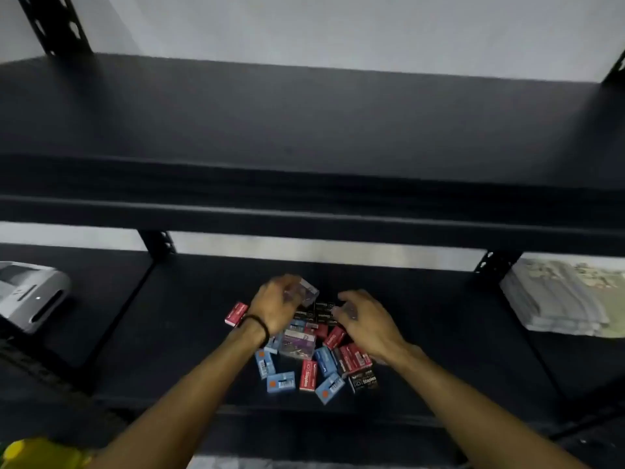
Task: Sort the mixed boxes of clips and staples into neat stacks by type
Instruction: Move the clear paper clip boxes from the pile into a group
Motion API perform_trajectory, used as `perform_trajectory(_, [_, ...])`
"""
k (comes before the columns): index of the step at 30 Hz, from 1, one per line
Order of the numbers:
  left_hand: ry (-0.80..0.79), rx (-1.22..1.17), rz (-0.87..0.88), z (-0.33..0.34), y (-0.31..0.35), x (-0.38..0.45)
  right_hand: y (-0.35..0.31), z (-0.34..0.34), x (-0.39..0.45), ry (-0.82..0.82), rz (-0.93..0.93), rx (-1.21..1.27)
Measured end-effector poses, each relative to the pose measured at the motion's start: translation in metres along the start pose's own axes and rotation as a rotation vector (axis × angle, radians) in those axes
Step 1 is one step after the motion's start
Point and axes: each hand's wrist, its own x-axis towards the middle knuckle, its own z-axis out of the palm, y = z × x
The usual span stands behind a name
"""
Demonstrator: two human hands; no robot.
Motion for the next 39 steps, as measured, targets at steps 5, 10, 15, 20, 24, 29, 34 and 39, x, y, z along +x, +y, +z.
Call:
perform_trajectory(5, [0.073, -0.043, 0.043, 0.022, -0.021, 0.032, 0.022, 0.023, 0.037, 0.063, -0.077, -0.028])
perform_trajectory(10, [0.152, 0.019, 0.083, 0.04, -0.053, 0.045, 0.041, 0.049, 0.063, 0.137, -0.171, -0.077])
perform_trajectory(15, [0.17, 0.148, 0.069, 0.043, -0.086, 0.048, 0.038, 0.07, 0.078, 0.153, -0.233, -0.127])
perform_trajectory(20, [0.16, 0.338, 0.042, 0.038, -0.095, 0.043, 0.024, 0.081, 0.088, 0.179, -0.23, -0.194])
perform_trajectory(24, [0.156, 0.403, 0.012, 0.04, -0.097, 0.037, 0.018, 0.089, 0.093, 0.156, -0.166, -0.273])
perform_trajectory(29, [0.11, 0.456, -0.028, 0.041, -0.095, 0.035, 0.018, 0.092, 0.094, 0.102, -0.042, -0.282])
perform_trajectory(34, [0.076, 0.447, -0.052, 0.042, -0.099, 0.038, 0.017, 0.094, 0.097, 0.069, -0.015, -0.286])
perform_trajectory(39, [0.03, 0.445, -0.036, 0.034, -0.098, 0.043, 0.015, 0.088, 0.101, 0.004, 0.018, -0.266])
